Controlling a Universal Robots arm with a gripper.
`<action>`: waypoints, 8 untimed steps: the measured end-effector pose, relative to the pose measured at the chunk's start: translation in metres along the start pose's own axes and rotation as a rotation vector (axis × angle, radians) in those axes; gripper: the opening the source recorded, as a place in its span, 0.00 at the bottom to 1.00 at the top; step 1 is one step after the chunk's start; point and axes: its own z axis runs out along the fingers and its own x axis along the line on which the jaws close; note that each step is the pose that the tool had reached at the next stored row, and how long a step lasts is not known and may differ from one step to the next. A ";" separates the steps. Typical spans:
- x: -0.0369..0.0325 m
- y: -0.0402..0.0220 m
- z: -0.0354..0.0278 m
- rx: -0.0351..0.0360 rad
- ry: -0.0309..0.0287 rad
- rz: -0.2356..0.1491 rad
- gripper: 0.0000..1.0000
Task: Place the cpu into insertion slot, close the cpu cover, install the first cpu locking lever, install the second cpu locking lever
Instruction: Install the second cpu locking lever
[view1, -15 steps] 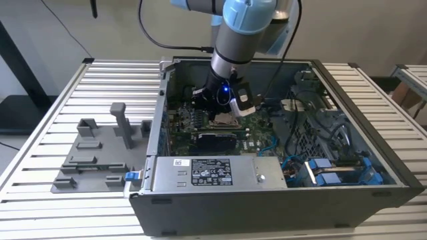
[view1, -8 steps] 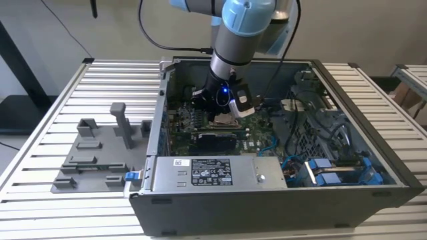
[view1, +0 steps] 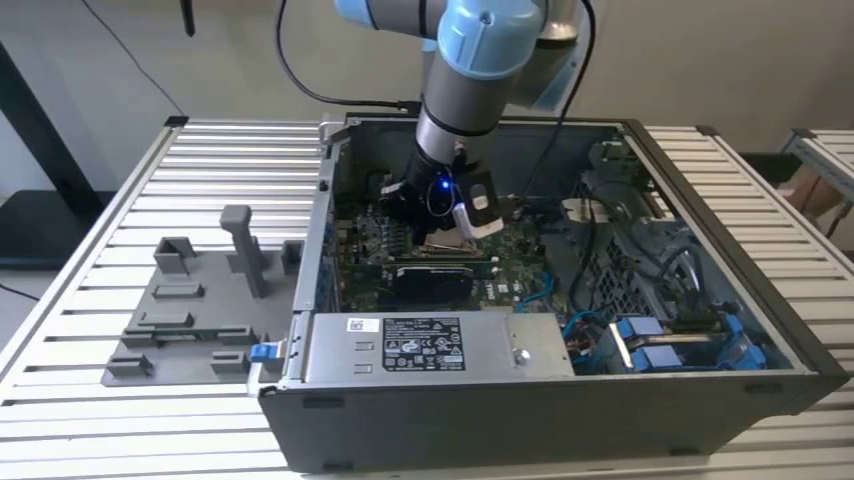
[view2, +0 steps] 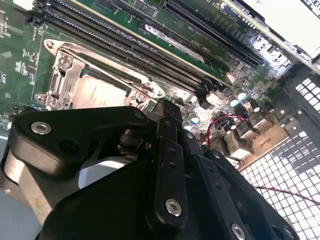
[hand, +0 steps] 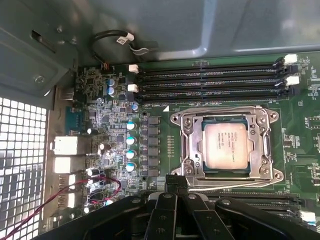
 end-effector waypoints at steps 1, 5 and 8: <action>-0.0001 0.0000 0.0012 0.0001 0.0000 0.000 0.11; 0.0000 -0.0001 0.0061 0.0000 0.0000 0.000 0.11; 0.0005 -0.0002 0.0083 0.0000 0.0000 0.000 0.11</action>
